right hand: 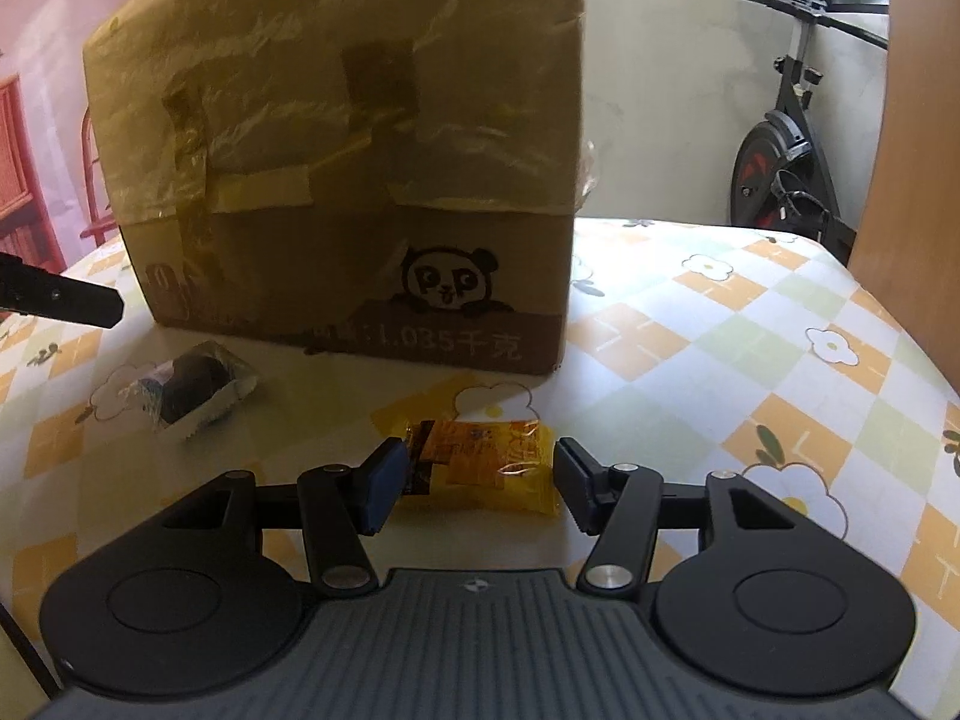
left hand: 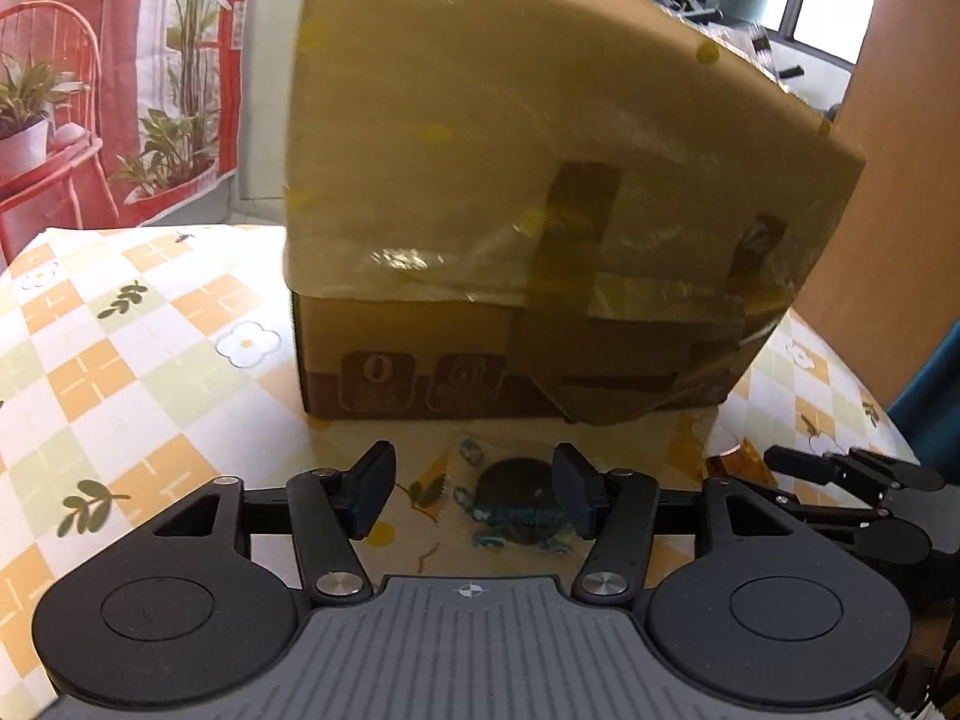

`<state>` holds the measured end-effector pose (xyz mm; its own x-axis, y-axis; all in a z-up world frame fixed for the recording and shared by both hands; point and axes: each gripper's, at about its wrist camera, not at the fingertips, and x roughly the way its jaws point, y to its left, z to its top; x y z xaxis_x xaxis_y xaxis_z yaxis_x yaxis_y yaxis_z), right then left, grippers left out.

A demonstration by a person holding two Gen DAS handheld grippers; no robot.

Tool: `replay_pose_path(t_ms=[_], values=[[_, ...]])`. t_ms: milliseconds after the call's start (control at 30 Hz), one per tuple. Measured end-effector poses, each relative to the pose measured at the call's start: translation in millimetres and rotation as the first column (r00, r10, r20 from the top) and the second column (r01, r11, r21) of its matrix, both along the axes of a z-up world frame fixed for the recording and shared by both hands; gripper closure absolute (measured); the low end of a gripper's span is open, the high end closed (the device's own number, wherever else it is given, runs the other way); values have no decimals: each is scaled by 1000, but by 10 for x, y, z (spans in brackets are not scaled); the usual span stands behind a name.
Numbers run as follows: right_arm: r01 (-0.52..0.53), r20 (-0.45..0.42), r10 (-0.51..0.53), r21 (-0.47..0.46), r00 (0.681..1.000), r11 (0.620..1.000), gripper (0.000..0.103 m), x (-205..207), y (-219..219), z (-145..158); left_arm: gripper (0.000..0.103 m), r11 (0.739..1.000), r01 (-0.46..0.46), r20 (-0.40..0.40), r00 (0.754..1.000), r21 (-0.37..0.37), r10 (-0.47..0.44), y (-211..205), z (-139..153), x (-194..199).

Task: Organize snacks
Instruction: 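Lower the left tool onto the round wrapped snack while the right tool reaches the yellow candy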

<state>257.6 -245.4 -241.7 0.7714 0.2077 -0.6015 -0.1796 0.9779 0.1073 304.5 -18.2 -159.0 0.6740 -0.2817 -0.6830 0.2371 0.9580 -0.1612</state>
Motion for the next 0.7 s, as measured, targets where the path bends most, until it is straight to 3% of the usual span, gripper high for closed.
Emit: replay_pose_path(t_ms=[233,700], values=[[-9,12,9,-8,1000,1000,50,-4,23,-33,38,998,48,-22,999,30,-47,-155,-86,38],[-14,14,14,0,1000,1000,50,-3,16,-34,36,994,62,-37,998,88,-58,-370,-304,159]])
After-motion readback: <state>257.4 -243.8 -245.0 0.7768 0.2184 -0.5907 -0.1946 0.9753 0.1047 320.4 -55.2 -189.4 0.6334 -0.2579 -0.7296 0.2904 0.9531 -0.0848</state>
